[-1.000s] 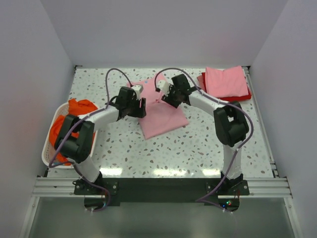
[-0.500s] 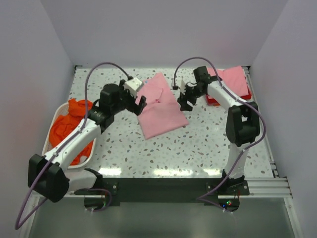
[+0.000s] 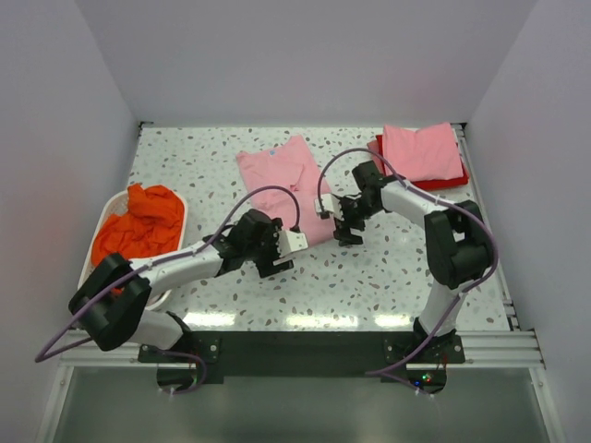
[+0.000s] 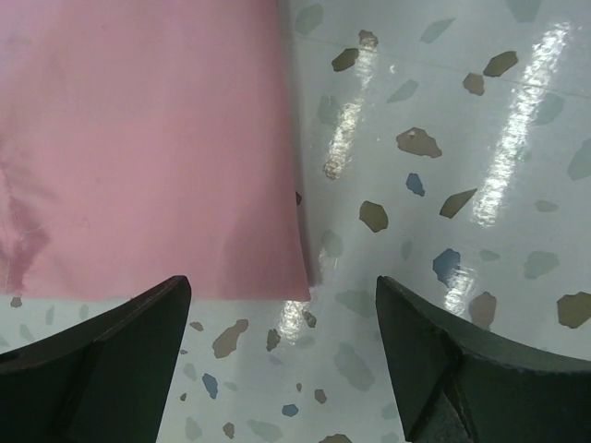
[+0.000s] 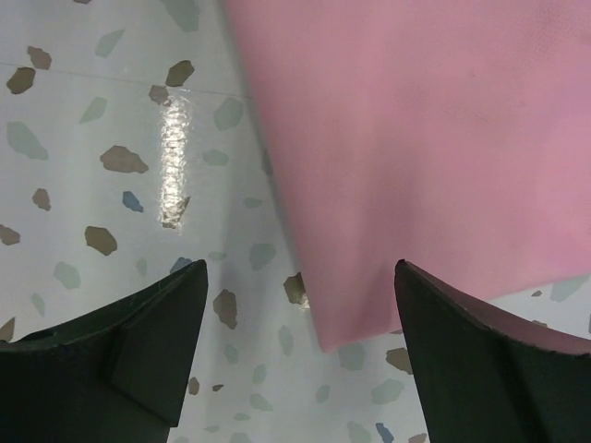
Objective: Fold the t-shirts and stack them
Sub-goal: Fold the tshirt
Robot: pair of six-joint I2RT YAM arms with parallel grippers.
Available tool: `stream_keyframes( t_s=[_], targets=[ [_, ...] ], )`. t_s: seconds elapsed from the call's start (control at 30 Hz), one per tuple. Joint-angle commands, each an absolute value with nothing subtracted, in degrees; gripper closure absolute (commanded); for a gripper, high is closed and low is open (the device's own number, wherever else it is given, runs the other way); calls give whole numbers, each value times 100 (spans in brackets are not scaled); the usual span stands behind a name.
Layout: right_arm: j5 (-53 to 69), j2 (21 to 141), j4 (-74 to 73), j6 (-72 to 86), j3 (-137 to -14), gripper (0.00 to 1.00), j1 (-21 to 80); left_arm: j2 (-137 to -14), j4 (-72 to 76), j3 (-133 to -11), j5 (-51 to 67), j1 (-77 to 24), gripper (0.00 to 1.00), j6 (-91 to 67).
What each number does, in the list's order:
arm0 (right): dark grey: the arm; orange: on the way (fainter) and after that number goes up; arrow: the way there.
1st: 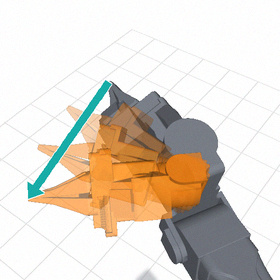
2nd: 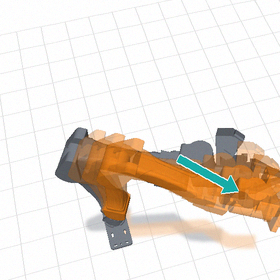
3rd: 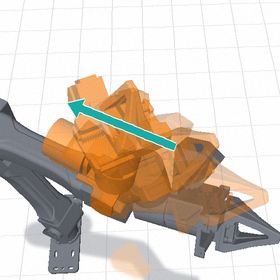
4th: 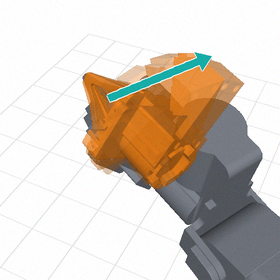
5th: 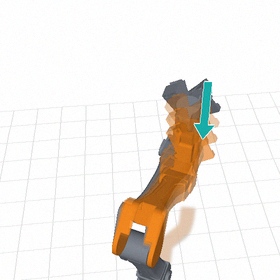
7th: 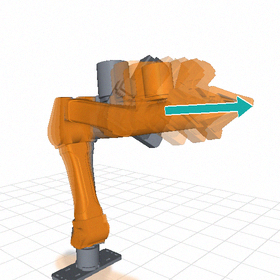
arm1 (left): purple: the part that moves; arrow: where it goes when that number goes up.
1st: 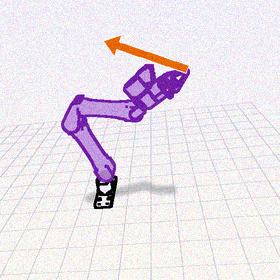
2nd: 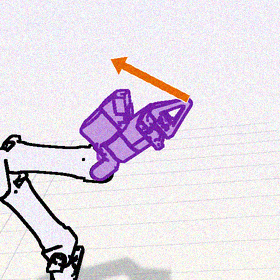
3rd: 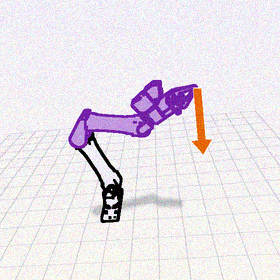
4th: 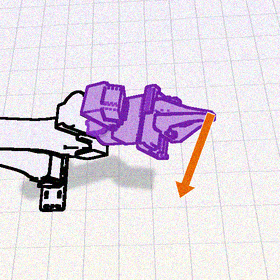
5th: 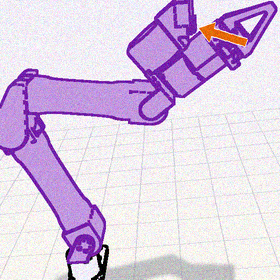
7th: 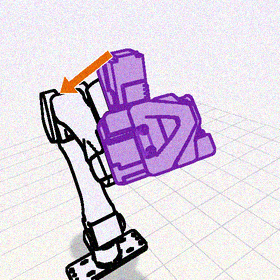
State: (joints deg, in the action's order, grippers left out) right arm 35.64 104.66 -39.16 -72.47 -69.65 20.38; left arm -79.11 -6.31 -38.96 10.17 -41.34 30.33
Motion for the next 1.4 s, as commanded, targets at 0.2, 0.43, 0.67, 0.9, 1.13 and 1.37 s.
stream_keyframes(
  t_s=[0.2,0.43,0.67,0.9,1.13,1.37],
  targets=[
    [2857,10740,-3225,-7128,-7014,26,2285,-8665,281,-4131,18,-4157,15,3594],
    [2531,10854,-3164,-7119,-6908,46,2311,-9008,421,-4201,71,-4157,19,3604],
    [2522,11004,-3269,-6839,-7004,73,2399,-9228,483,-4245,-193,-4157,46,3542],
    [3014,10882,-4410,-6855,-7111,100,2391,-8668,19,-4061,350,-4367,90,3673],
    [3137,9529,-6247,-7847,-6250,100,2417,-7805,-1396,-3806,1695,-5509,100,3552],
    [3331,7867,-7067,-7850,-5213,100,2522,-7532,-1705,-3805,2408,-6275,100,3173]
  ],
)
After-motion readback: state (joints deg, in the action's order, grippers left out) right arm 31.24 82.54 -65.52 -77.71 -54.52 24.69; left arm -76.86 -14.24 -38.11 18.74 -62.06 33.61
